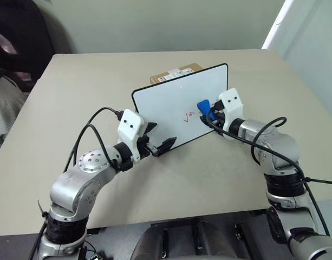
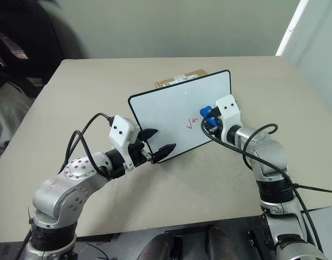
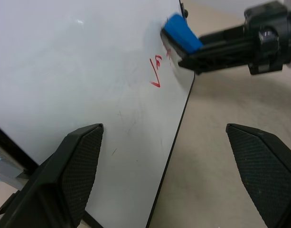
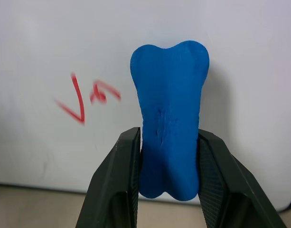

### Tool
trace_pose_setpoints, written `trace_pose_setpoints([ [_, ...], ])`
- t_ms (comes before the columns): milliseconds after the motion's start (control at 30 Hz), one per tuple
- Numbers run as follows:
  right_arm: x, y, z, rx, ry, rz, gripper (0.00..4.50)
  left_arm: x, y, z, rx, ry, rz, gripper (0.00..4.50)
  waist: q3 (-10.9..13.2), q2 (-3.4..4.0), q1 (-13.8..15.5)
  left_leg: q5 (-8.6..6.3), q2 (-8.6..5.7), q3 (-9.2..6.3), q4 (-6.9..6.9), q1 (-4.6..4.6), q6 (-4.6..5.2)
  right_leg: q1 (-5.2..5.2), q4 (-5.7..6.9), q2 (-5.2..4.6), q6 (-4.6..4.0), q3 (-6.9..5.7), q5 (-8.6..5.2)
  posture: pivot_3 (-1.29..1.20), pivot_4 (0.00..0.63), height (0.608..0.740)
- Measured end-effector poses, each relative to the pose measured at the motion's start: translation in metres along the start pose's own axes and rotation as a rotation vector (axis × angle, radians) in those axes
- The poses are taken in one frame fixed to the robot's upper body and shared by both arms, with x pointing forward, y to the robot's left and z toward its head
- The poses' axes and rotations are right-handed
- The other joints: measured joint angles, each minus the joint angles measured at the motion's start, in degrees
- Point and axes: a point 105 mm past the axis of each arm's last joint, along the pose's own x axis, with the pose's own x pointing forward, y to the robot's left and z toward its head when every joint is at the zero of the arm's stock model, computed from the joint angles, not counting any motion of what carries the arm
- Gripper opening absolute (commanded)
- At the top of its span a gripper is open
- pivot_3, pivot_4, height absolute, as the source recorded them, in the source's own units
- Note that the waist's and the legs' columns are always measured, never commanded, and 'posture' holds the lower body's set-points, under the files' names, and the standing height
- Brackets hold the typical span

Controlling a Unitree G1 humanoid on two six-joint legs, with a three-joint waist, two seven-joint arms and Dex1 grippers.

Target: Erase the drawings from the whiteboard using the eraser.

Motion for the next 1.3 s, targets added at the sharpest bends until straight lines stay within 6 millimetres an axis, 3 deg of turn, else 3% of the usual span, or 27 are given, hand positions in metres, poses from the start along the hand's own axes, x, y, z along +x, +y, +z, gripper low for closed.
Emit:
trace_pose_setpoints([
  [100, 0.0, 0.0, -0.001, 0.002, 0.003, 0.001, 1.62, 0.0, 0.0, 0.0, 0.0, 0.0, 0.0, 4.5, 0.0, 0.0, 0.0, 0.0, 0.01, 0.0, 0.0, 0.0, 0.0, 0.0, 0.01, 0.0, 0.0, 0.0, 0.0, 0.0, 0.15, 0.74],
  [267, 0.0, 0.0, -0.001, 0.003, 0.004, 0.002, 0.6, 0.0, -0.001, 0.0, -0.004, -0.001, -0.006, 4.5, 0.0, 0.0, 0.0, 0.0, 0.0, 0.0, 0.0, 0.0, 0.0, 0.01, 0.0, 0.0, 0.0, 0.0, 0.0, 0.0, 0.15, 0.74],
  [567, 0.001, 0.002, 0.0, 0.006, 0.002, 0.007, 0.6, 0.0, -0.001, 0.0, -0.006, -0.001, -0.006, 4.5, 0.0, 0.0, 0.0, 0.0, 0.0, 0.0, 0.0, 0.0, 0.0, 0.0, 0.0, 0.0, 0.0, 0.0, 0.0, 0.0, 0.15, 0.74],
  [767, 0.005, 0.008, 0.014, 0.015, 0.004, 0.029, 0.6, 0.0, -0.001, 0.0, -0.004, 0.0, -0.007, 4.5, 0.0, 0.0, 0.0, 0.0, 0.0, 0.0, 0.0, 0.0, 0.0, -0.02, -0.01, 0.0, -0.02, -0.01, -0.01, 0.0, 0.15, 0.74],
  [1000, 0.0, -0.004, -0.027, 0.074, 0.162, 0.006, 0.6, -0.001, 0.0, 0.0, -0.002, 0.002, -0.007, 4.5, 0.0, 0.0, 0.0, 0.0, -0.01, 0.0, 0.02, 0.0, 0.0, 0.01, 0.03, -0.01, 0.0, -0.01, 0.0, 0.0, 0.15, 0.74],
  [1100, -0.001, -0.005, -0.034, 0.083, 0.188, 0.002, 0.6, -0.001, 0.0, 0.0, -0.002, 0.003, -0.006, 4.5, 0.0, 0.0, 0.0, 0.02, 0.0, 0.0, 0.01, 0.0, -0.04, -0.02, 0.06, 0.0, -0.01, 0.0, 0.0, 0.0, 0.15, 0.74],
  [1200, -0.001, -0.005, -0.03, 0.082, 0.175, 0.003, 0.6, -0.001, 0.0, 0.0, -0.002, 0.002, -0.006, 4.5, 0.0, 0.0, 0.0, 0.02, 0.0, 0.0, 0.0, 0.0, -0.04, -0.02, 0.06, 0.0, -0.01, 0.0, 0.0, 0.0, 0.15, 0.74],
  [1300, 0.002, -0.004, -0.003, 0.062, 0.087, 0.01, 0.6, -0.001, 0.0, 0.0, -0.003, 0.002, -0.006, 4.5, 0.0, 0.0, -0.1, 0.02, -0.01, 0.0, 0.0, -0.03, -0.04, -0.06, 0.05, 0.0, -0.01, 0.01, 0.0, 0.0, 0.15, 0.74],
])
